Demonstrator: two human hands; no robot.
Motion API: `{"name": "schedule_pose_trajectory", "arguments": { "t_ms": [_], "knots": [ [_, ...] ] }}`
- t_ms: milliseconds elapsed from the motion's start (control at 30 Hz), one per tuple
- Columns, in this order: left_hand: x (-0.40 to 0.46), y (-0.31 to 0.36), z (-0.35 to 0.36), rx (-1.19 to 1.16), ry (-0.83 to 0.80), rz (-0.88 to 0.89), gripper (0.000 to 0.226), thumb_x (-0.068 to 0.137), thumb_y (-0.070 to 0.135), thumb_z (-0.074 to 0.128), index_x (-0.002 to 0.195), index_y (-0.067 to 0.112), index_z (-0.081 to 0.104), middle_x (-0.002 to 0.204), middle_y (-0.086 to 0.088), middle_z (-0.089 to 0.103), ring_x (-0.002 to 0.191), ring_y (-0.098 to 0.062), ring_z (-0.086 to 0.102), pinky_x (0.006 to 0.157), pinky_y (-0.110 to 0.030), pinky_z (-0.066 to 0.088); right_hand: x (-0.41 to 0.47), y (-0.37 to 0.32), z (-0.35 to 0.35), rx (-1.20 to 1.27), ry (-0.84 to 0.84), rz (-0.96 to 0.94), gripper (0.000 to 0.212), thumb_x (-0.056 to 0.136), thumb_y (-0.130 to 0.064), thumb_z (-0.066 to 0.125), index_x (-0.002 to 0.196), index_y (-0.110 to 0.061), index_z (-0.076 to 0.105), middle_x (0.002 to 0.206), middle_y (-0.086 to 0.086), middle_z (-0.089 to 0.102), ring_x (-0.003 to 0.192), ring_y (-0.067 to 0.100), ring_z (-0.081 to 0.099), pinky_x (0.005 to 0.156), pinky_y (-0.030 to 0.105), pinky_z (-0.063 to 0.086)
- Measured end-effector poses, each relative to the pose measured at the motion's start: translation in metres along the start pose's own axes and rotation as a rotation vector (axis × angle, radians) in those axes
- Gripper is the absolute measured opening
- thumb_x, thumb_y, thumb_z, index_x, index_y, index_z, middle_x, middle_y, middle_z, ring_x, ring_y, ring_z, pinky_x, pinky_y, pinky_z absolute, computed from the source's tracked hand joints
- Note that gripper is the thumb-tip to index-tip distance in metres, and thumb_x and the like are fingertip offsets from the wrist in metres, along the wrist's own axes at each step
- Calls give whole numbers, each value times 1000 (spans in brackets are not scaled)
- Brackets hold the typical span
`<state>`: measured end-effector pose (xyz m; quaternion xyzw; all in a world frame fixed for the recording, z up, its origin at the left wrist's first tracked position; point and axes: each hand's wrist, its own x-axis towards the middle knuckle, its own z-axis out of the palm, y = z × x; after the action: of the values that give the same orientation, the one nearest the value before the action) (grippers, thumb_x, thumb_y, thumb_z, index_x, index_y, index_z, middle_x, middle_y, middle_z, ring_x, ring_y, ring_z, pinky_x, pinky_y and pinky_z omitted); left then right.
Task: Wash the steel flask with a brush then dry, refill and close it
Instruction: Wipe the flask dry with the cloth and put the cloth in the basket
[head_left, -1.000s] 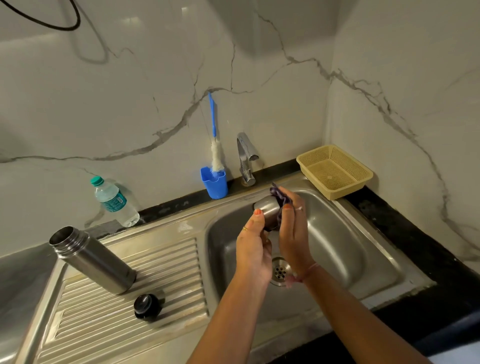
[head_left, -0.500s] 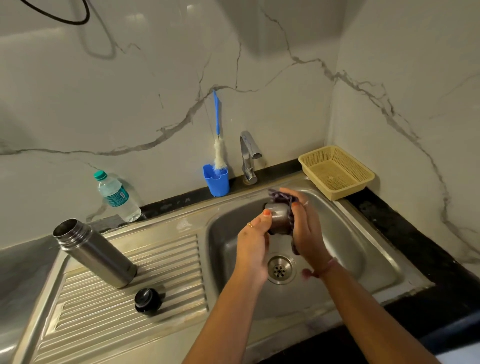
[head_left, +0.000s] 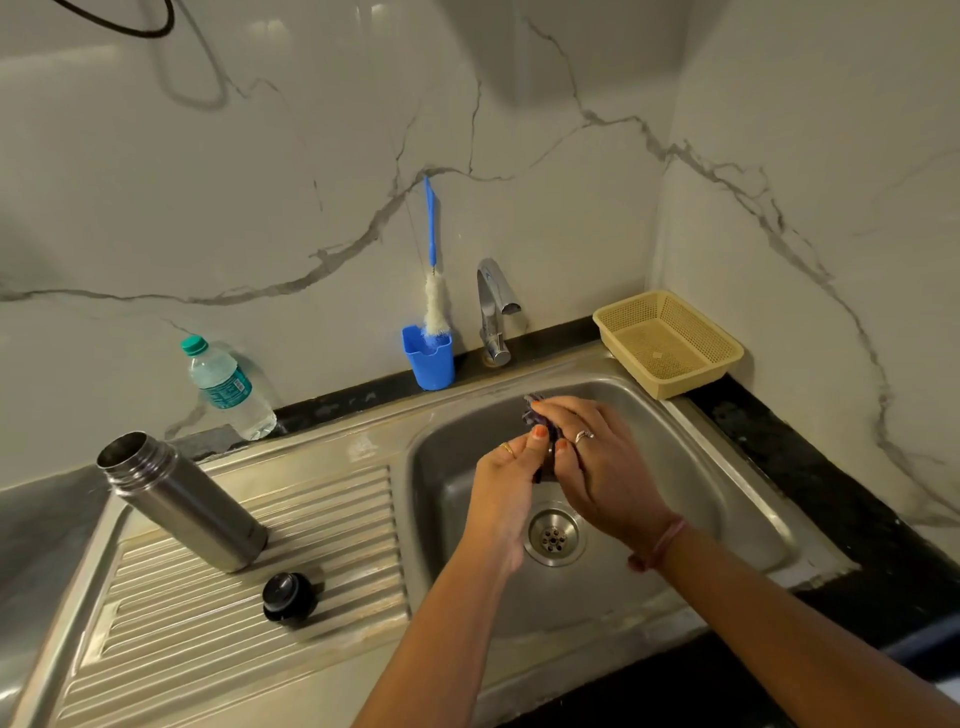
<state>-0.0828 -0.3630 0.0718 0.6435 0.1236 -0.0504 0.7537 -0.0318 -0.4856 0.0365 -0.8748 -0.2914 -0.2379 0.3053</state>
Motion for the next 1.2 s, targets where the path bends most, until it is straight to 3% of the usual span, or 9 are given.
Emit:
{"name": "schedule_pose_trajectory", "arguments": {
  "t_ms": [167, 333, 400, 533, 667, 800, 933, 1100, 1200],
  "knots": [
    [-2, -6, -1, 186, -11, 144, 33, 104, 21, 49, 91, 9, 77, 87, 1, 78, 78, 2, 69, 67, 0, 42, 23, -6, -10, 570, -116, 578, 38, 100, -21, 31, 92, 2, 60, 82, 15, 62, 75, 26, 62, 57, 22, 50],
    [5, 2, -9, 16, 1, 36, 35, 103, 30, 51, 82, 14, 74, 84, -7, 71, 85, -17, 64, 99, -40, 49, -3, -28, -2, -124, -12, 80, 49, 93, -31, 30, 132, -12, 53, 128, 4, 55, 113, 18, 50, 88, 35, 43],
    [5, 2, -10, 31, -13, 37, 35, 103, 31, 51, 82, 13, 73, 83, -6, 70, 85, -16, 64, 97, -37, 52, -6, -25, 3, -160, 2, 49, 49, 92, -30, 31, 134, -13, 52, 130, 3, 55, 115, 19, 49, 88, 36, 42],
    [5, 2, -12, 250, -49, 191, 33, 104, 21, 49, 86, 10, 75, 79, 3, 75, 76, 0, 68, 75, -9, 47, 20, -22, -4, 396, -44, 385, 47, 91, -33, 27, 104, -7, 64, 95, 7, 63, 86, 16, 59, 74, 28, 51],
    [18, -11, -29, 585, -142, 473, 28, 99, 36, 51, 102, 23, 76, 92, 1, 77, 94, -9, 70, 123, -42, 11, 48, -9, -24, 664, -318, 828, 35, 97, -28, 31, 70, -13, 48, 68, 5, 50, 64, 16, 46, 60, 26, 40],
    [25, -25, -45, 617, -246, 551, 32, 92, 39, 51, 117, 27, 68, 95, 37, 68, 104, 10, 63, 119, -50, -15, 53, 5, -27, 710, -542, 980, 27, 94, -25, 39, 68, -18, 45, 69, 3, 48, 66, 16, 45, 64, 29, 37],
    [31, -26, -47, 624, -187, 580, 30, 91, 43, 50, 113, 30, 64, 90, 35, 68, 99, 11, 64, 122, -46, -9, 48, -4, -20, 867, -374, 1119, 29, 93, -25, 37, 65, -18, 43, 66, 2, 48, 61, 16, 46, 60, 29, 40],
    [17, -26, -19, 513, 87, 473, 19, 101, 25, 56, 108, 27, 73, 85, 16, 75, 88, 0, 67, 118, -59, 26, 28, -32, 2, 386, 87, 703, 42, 93, -33, 27, 90, -11, 63, 84, 3, 64, 83, 21, 59, 71, 26, 49],
    [0, -15, 1, -20, 119, 227, 25, 102, 20, 51, 98, 21, 76, 93, 2, 76, 93, -12, 68, 98, -41, 52, 16, -46, 10, 120, 241, 363, 41, 93, -29, 31, 117, -13, 60, 110, 2, 63, 102, 15, 57, 86, 30, 48]
  ]
}}
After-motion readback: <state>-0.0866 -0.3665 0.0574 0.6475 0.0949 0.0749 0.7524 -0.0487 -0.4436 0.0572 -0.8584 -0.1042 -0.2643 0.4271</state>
